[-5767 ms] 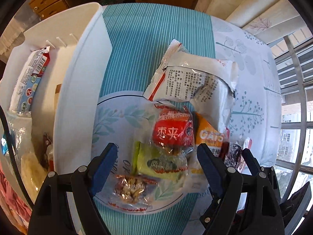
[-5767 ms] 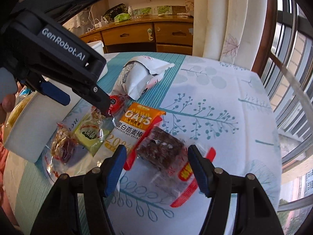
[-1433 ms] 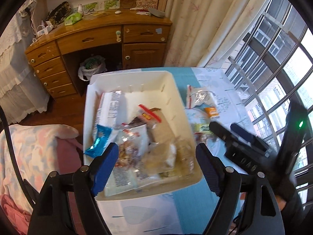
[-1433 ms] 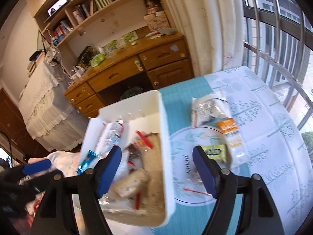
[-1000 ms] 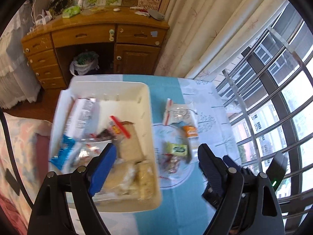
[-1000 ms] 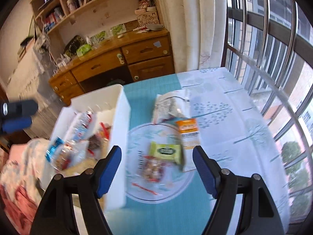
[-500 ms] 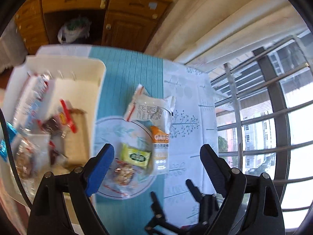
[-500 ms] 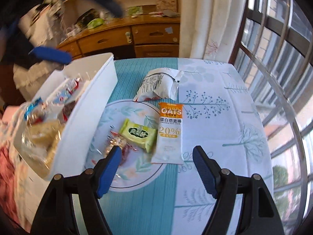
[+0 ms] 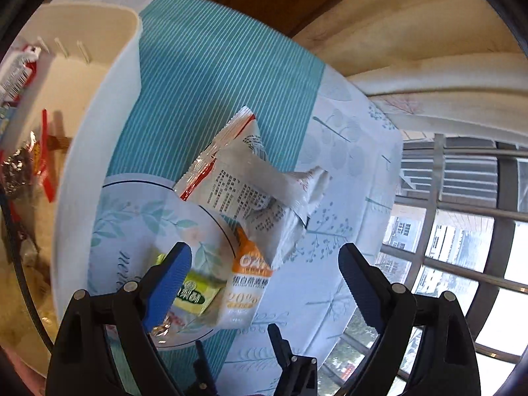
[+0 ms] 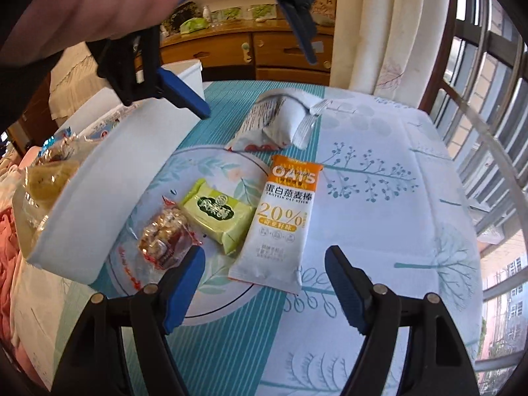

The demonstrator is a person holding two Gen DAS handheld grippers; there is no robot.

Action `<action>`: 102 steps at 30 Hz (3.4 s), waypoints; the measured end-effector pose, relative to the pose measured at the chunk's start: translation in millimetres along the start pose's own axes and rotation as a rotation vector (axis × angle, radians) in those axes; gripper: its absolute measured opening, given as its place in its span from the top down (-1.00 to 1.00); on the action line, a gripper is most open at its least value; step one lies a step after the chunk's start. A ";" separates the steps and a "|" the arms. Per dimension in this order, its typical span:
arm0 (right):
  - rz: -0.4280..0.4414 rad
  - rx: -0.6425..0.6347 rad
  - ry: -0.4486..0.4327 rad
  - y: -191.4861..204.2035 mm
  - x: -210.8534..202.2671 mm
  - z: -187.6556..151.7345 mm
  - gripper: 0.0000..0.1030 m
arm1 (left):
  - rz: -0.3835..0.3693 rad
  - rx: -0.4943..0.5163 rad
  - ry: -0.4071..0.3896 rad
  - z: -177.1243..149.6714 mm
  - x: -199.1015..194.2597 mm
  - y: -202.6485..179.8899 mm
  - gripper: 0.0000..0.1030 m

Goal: Organize snacks
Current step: 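Grasp the white printed bag with the left gripper while the right gripper grasps the OATS bar, then carry the white bag and OATS bar into the white tray and release both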

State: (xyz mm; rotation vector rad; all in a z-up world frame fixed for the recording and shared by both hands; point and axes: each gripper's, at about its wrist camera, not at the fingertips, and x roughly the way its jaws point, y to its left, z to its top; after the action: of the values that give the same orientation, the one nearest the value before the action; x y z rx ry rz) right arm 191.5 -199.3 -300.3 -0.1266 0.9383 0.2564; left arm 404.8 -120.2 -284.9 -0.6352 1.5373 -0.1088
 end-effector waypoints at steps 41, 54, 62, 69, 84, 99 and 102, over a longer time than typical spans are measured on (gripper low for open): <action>0.056 0.065 0.049 -18.0 -12.0 -0.7 0.20 | -0.002 -0.119 -0.002 0.6 23.0 17.7 0.02; 0.065 0.137 0.013 -15.3 -64.1 3.2 0.20 | -0.070 -0.015 -0.049 -43.3 -53.0 -0.9 0.12; 0.106 0.145 -0.039 3.7 -94.2 9.9 0.20 | -0.119 0.069 -0.155 -70.6 -116.9 8.6 0.15; 0.120 0.150 -0.087 32.2 -114.0 18.0 0.20 | -0.117 0.191 -0.314 -92.8 -174.6 29.0 0.16; 0.151 0.183 -0.171 122.8 -126.5 43.1 0.20 | -0.101 0.363 -0.471 -117.2 -255.5 116.4 0.17; 0.154 0.302 -0.248 187.3 -99.0 64.1 0.20 | -0.031 0.443 -0.485 -107.3 -275.2 221.5 0.60; 0.148 0.313 -0.260 193.5 -95.0 68.0 0.19 | -0.025 0.455 -0.488 -108.1 -279.2 234.4 0.60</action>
State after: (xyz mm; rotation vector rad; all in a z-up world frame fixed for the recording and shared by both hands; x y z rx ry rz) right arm 138.5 -13.8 -182.8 0.2600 0.7192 0.2527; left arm 210.0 167.6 -130.7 -0.2864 0.9857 -0.2915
